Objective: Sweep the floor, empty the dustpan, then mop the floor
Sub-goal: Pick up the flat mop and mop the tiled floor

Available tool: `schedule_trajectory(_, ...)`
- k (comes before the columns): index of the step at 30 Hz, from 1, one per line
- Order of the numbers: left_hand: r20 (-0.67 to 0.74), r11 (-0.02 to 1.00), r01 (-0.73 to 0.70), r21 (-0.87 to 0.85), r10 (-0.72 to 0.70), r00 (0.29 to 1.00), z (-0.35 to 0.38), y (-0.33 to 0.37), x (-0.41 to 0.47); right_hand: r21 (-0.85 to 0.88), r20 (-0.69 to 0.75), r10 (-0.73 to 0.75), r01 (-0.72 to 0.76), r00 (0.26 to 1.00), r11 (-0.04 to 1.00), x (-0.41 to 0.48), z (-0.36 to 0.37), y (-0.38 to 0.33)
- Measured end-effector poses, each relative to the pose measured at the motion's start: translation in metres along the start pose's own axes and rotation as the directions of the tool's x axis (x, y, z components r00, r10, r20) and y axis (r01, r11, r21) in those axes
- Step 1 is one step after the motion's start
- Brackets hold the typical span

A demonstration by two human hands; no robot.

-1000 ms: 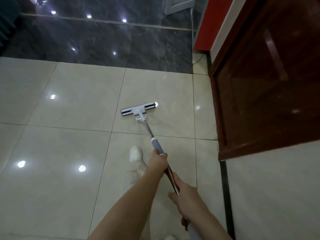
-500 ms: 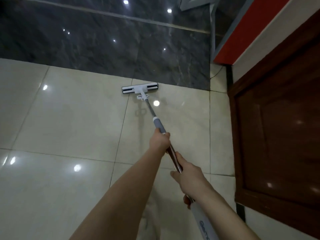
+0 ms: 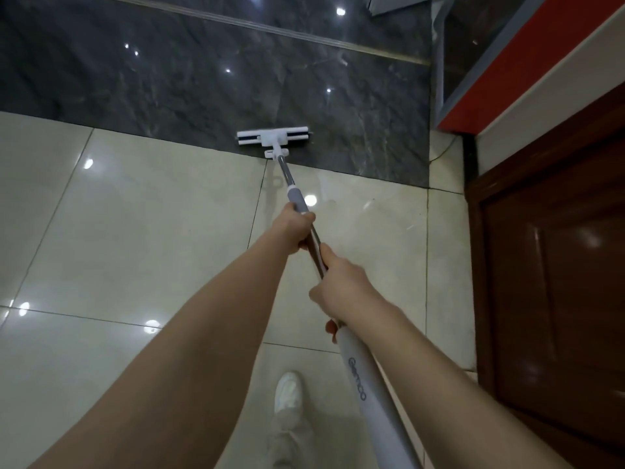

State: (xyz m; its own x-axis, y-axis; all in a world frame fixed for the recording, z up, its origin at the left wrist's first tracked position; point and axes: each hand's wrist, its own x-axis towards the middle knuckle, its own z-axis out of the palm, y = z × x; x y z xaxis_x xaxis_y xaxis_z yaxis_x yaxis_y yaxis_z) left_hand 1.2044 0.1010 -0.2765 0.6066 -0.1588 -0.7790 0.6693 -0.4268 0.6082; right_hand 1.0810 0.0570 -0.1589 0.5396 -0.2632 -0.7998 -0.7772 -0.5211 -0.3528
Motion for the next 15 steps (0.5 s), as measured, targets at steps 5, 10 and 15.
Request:
schedule_trajectory(5, 0.028, 1.000, 0.029, 0.007, -0.029, 0.999, -0.002, -0.030, -0.040, -0.026, 0.008, 0.047, -0.046, 0.999, 0.999, -0.045, 0.020, 0.013)
schedule_trajectory(10, 0.048, 0.998, 0.055, -0.035, -0.054, 0.997, 0.004, -0.061, -0.097, -0.106, -0.020, 0.013, -0.015, 1.000, 0.994, -0.107, 0.030, 0.038)
schedule_trajectory(15, 0.047, 0.991, 0.096, -0.093, -0.092, 0.995, 0.018, -0.106, -0.157, -0.155, 0.011, -0.037, 0.038, 0.999, 0.987, -0.166, 0.047, 0.075)
